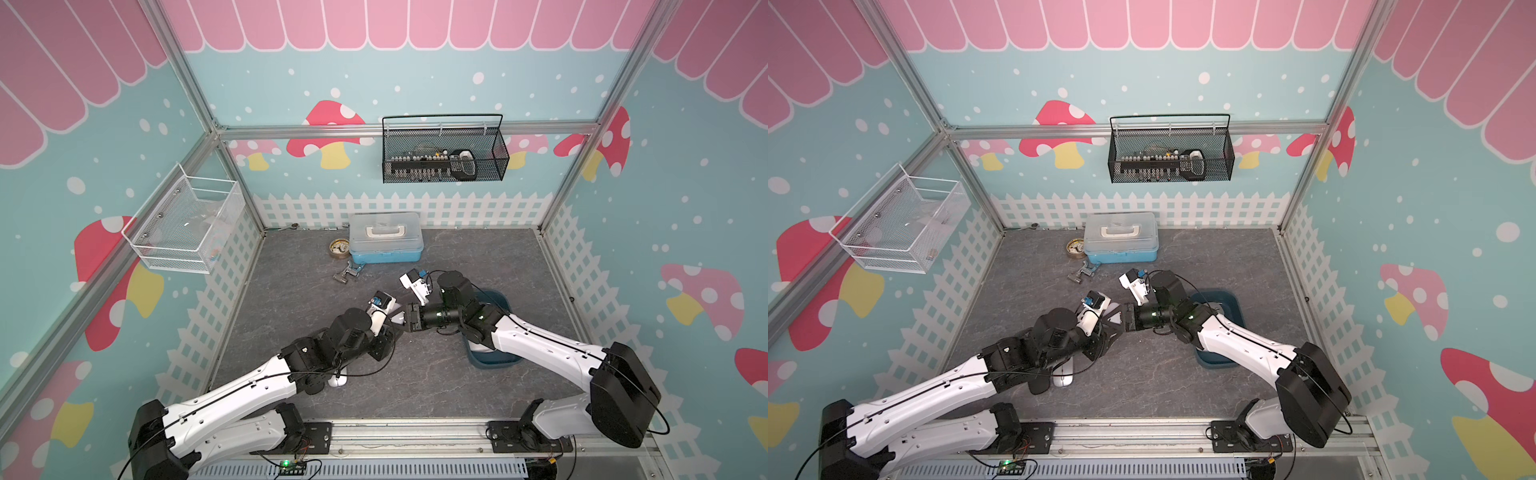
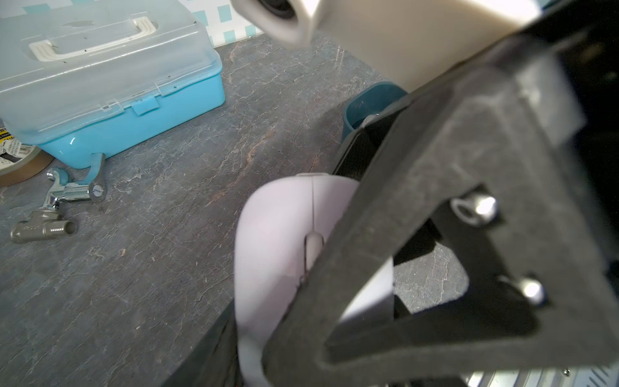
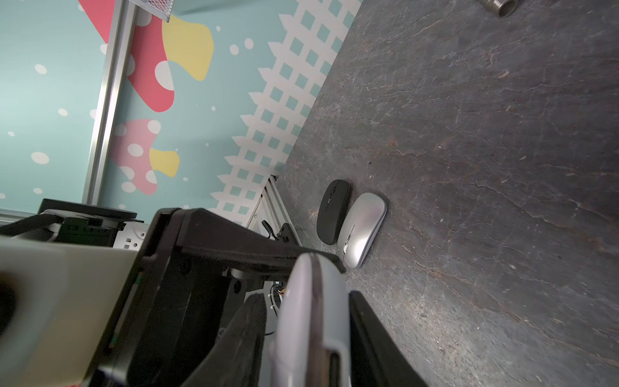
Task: Put the mouse in the storage box
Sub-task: Pick up the mouse from the center of the board, then place the mouse in the storage box.
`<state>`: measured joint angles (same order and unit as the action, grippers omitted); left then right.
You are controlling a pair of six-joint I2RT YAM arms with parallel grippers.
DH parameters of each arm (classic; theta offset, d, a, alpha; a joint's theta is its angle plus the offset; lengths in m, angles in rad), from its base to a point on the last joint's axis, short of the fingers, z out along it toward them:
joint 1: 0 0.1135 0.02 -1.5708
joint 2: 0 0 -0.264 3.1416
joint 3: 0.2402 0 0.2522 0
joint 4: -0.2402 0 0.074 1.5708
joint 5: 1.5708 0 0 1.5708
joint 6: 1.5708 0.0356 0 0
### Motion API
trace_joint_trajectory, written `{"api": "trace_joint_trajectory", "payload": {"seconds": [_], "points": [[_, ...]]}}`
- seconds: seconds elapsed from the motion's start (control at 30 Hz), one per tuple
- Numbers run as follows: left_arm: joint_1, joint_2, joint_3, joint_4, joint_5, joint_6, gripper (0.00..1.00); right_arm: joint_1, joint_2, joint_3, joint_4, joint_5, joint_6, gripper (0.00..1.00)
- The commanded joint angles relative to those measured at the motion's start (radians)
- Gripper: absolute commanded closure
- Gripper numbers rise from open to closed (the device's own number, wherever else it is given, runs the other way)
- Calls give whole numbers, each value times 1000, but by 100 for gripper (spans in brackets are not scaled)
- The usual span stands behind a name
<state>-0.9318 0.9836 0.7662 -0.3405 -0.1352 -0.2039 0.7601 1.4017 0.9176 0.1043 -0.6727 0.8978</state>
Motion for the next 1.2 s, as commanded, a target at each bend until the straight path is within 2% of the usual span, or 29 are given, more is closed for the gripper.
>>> {"api": "trace_joint_trajectory", "payload": {"seconds": [0.0,0.1,0.23,0.33,0.37,0.57,0.6,0.77,0.87,0.97,1.17], "points": [[-1,-5,-2,35,0,4,81,18,12,26,-5,-18,-3,63],[-1,-6,-4,36,0,4,75,18,15,29,-5,-19,-4,67],[-1,-8,-2,30,3,5,42,18,22,39,-11,-9,-9,67],[-2,-14,-1,22,2,-9,4,15,26,54,-35,8,-31,68],[-2,-16,0,16,4,-16,1,12,25,59,-45,18,-42,68],[-3,-79,0,-33,-1,-112,1,-65,13,36,-64,58,-76,68],[-3,-98,-8,-38,-32,-141,1,-88,6,28,-66,55,-83,68],[1,-181,-57,-102,-121,-322,1,-297,-67,-44,-118,19,-145,68],[10,-202,-68,-148,-132,-399,1,-421,-139,-71,-233,78,-243,68],[19,-226,-80,-166,-126,-443,1,-500,-187,-80,-373,198,-333,69],[47,-249,-120,-177,-124,-494,1,-650,-292,-178,-415,246,-365,69]]}}
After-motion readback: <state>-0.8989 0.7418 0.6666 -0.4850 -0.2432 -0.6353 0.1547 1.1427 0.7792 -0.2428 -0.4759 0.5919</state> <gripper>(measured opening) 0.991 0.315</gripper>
